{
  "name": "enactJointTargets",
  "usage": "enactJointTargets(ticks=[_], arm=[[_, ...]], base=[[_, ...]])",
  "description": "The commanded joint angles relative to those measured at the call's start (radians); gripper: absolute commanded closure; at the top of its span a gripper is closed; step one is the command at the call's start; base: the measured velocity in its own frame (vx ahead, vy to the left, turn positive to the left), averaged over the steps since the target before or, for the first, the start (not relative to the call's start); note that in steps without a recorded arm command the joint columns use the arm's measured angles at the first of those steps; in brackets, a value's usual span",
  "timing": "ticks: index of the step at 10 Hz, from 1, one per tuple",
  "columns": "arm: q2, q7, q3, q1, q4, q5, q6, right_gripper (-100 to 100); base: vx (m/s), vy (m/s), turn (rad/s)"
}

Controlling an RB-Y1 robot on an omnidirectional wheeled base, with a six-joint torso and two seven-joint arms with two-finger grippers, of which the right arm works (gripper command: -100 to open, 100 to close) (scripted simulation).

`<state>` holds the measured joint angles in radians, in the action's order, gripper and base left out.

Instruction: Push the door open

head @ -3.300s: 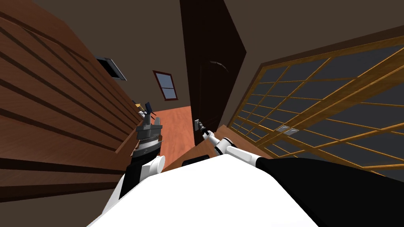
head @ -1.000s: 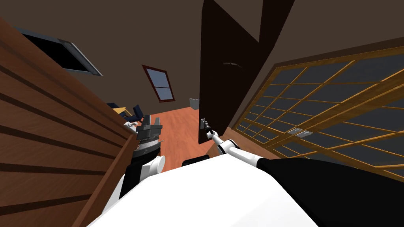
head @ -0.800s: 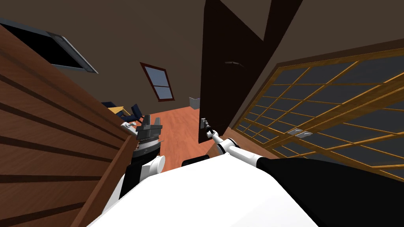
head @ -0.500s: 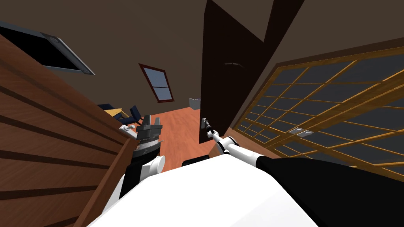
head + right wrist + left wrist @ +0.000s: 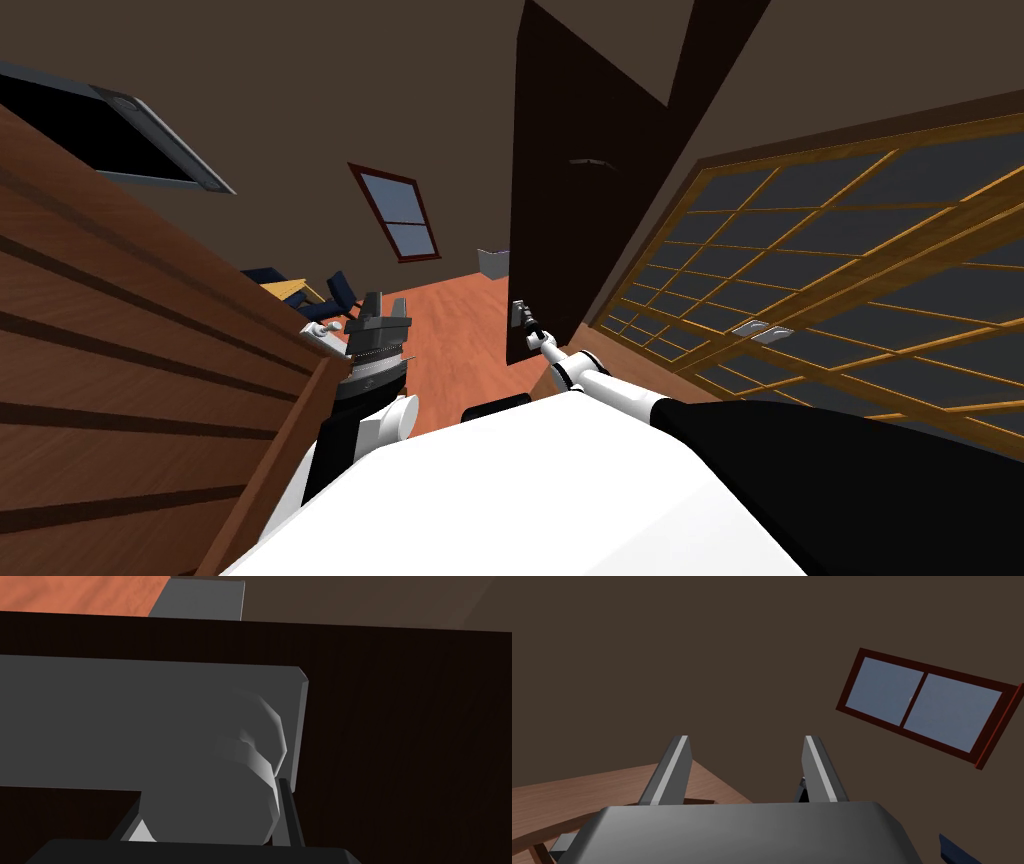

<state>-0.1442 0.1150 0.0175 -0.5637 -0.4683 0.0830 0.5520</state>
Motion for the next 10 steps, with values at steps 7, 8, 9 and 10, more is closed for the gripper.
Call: enactJointTargets(ticks=[7, 8, 9, 10], arm=[[-0.028, -0.019, -0.043, 0.004, -0.005, 0.017, -0.004, 100], [-0.031, -0.02, -0.048, 0.005, -0.005, 0.019, -0.004, 100], [-0.036, -0.024, -0.056, 0.007, -0.003, 0.023, -0.003, 100], [-0.036, -0.024, -0.056, 0.007, -0.001, 0.023, -0.003, 100]], base=[[0.104, 0.086, -0.04], [0.165, 0.072, -0.037], [0.157, 0.081, -0.049], [0.122, 0.063, -0.013]])
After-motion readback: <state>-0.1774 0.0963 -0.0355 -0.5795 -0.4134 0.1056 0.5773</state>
